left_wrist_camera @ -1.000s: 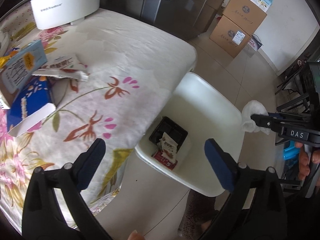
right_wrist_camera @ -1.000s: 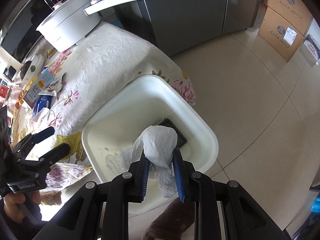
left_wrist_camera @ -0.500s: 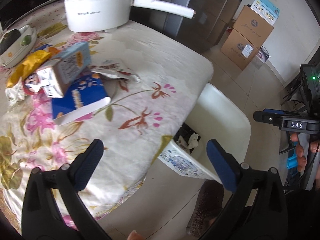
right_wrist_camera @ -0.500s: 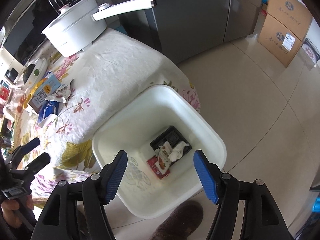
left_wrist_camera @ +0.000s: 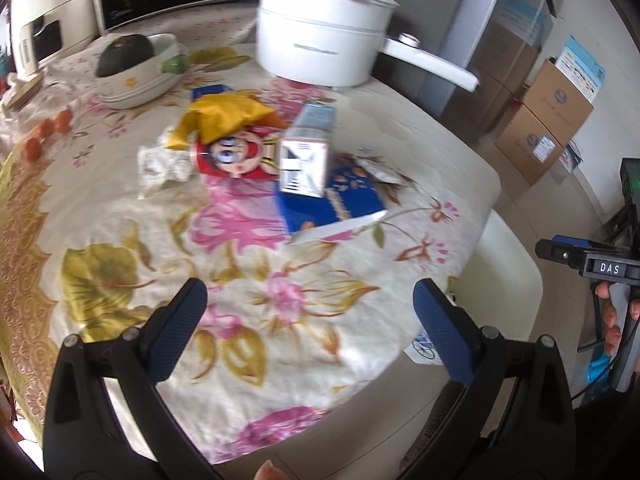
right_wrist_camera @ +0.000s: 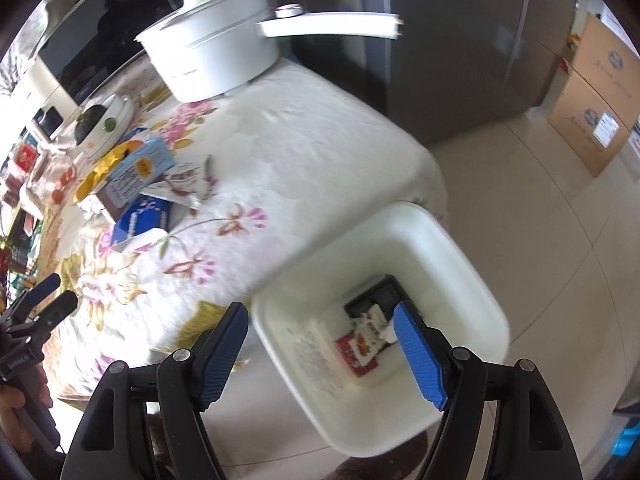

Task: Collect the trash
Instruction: 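Move both open tools back over the table, then close the left tool on the light blue milk carton and lift it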

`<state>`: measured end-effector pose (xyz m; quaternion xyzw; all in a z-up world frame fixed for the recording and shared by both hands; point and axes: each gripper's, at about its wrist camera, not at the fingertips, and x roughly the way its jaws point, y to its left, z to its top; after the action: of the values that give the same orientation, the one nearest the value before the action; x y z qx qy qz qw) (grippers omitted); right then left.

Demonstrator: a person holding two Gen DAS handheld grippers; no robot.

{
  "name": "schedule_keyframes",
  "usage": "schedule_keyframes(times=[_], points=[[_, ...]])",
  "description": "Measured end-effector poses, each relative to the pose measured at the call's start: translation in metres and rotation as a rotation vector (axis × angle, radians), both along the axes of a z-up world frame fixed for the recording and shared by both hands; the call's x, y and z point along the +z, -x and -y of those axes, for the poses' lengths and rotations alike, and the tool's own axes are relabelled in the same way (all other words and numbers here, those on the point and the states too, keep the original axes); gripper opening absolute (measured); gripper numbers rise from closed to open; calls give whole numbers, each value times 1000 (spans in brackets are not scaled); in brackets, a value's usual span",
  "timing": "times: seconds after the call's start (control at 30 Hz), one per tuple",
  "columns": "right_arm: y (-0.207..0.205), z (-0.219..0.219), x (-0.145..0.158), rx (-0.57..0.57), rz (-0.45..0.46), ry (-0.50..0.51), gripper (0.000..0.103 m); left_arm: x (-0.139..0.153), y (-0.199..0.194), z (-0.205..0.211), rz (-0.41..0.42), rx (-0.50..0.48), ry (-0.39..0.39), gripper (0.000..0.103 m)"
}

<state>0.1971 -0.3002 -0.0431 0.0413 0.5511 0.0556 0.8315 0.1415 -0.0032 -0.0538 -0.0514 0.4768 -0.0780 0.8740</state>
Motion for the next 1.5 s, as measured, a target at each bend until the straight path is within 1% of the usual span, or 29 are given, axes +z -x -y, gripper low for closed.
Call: schedule_keyframes(times=[0.2,0.27,0.33,0.4,0.47,0.5,0.6,0.7,0.8,0.87,0.9,0.93,0.97,1.03,1.1,1.13,1.2,1.23,1.27,1.3,1.33,1.37,1.4,1.5], points=[[-11,-42,1,39,4,-12,77,1,2,-32,8,71,-11,102],[-14,-54,0,50,2,-14,77,2,3,-39,19,89,-4,102],[-18,-66,-1,59,0,-17,77,3,3,-44,36,82,14,102],[-22,-75,-2,66,3,-13,77,3,-3,-44,26,64,-4,102],[-25,-80,-2,74,5,-1,77,3,-13,-40,-2,39,-65,102],[-26,-82,-1,77,7,6,77,3,-18,-38,-17,30,-81,102],[-30,-81,0,75,17,25,77,2,-37,-31,-61,8,-74,102],[-36,-74,-1,55,11,19,77,5,-63,-21,-79,0,-78,102],[-40,-66,-3,38,5,8,77,9,-89,-5,-88,-16,-63,101],[-42,-59,-3,23,3,4,77,9,-107,8,-103,-38,-70,98],[-43,-55,-4,13,1,-1,77,7,-117,16,-115,-51,-91,94],[-44,-52,-4,4,-2,-7,77,5,-127,24,-129,-63,-113,89],[-45,-47,-5,-8,-7,-18,78,3,-135,28,-143,-70,-126,86],[-45,-41,-6,-22,-17,-43,78,-5,-151,36,-179,-71,-137,76],[-45,-37,-6,-29,-21,-53,78,-12,-162,42,-209,-75,-152,69],[-44,-34,-6,-28,-20,-53,78,-15,-166,44,-222,-77,-164,66],[-44,-31,-5,-25,-16,-47,78,-18,-172,50,-228,-81,-212,65],[-44,-30,-5,-24,-15,-44,78,-18,-174,52,-230,-81,-221,64],[-44,-28,-5,-23,-14,-41,78,-18,-176,51,-233,-79,-222,62],[-44,-26,-5,-24,-13,-38,78,-17,-177,51,-234,-81,-220,56],[-44,-25,-5,-27,-13,-36,78,-16,-176,51,-235,-86,-210,45],[-44,-23,-5,-30,-14,-36,78,-15,-176,51,-235,-88,-208,42],[-45,-22,-6,-34,-15,-38,78,-14,-174,51,-237,-93,-202,40],[-45,-22,-7,-39,-19,-38,78,-11,-165,52,-237,-108,-186,40]])
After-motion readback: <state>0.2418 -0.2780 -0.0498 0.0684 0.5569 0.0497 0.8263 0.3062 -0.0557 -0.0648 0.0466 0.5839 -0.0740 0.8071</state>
